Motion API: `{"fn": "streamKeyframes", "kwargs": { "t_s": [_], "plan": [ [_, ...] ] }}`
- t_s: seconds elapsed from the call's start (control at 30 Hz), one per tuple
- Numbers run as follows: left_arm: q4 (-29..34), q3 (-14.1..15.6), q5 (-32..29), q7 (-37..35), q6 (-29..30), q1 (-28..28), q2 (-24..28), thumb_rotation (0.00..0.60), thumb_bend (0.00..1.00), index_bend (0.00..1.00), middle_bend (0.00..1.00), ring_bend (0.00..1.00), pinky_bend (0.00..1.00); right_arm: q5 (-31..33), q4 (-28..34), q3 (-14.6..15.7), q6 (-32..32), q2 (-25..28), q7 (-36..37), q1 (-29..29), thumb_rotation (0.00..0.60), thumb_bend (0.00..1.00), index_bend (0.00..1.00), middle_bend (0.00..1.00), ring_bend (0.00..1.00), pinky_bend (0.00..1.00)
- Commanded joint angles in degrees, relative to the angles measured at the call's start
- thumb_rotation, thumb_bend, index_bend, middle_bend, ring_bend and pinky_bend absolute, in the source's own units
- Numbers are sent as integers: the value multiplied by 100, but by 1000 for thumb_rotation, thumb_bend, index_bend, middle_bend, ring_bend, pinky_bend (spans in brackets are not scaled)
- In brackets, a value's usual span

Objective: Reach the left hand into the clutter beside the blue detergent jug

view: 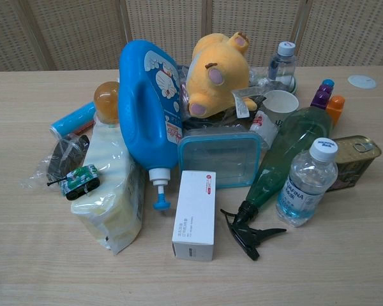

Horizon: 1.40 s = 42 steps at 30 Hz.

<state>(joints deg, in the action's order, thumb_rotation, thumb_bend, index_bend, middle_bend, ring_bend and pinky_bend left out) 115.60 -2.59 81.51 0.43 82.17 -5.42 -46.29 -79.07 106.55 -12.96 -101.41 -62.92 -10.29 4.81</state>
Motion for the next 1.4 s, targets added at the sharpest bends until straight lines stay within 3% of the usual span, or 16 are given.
{"fn": "streamKeyframes", "kwargs": {
  "t_s": [0.03,0.4,0.6,0.73,0.83,1.07,1.4],
  "plan": [
    [14,5,-2,5,-16,-4,-17,600,58,0,0,0,0,-1,-5,2,-1,3,-4,2,508,0,0,0,0,0],
    [-329,23,17,112,-531,-293,-186,600,57,0,0,0,0,35,29,-3,27,41,68,9,508,0,0,0,0,0],
    [-1755,-78,932,-386,-1528,-1256,-457,600,56,0,0,0,0,88,52,-9,78,44,47,-10,510,0,0,0,0,0],
    [-2605,-97,1563,-893,-1893,-1870,-685,600,17,0,0,0,0,165,76,-36,121,42,47,-32,506,0,0,0,0,0],
    [-3239,42,2138,-1263,-1953,-2236,-930,600,7,0,0,0,0,211,57,-50,142,23,-2,-51,509,0,0,0,0,0],
    [-4676,677,3223,-1993,-1946,-2854,-1531,600,7,5,0,0,0,473,-36,-126,234,-2,8,-80,505,0,0,0,0,0],
    [-5916,1166,3462,-2320,-2081,-3250,-2327,600,8,31,0,0,0,653,-90,-186,290,15,61,-92,509,0,0,0,0,0]
  ]
}}
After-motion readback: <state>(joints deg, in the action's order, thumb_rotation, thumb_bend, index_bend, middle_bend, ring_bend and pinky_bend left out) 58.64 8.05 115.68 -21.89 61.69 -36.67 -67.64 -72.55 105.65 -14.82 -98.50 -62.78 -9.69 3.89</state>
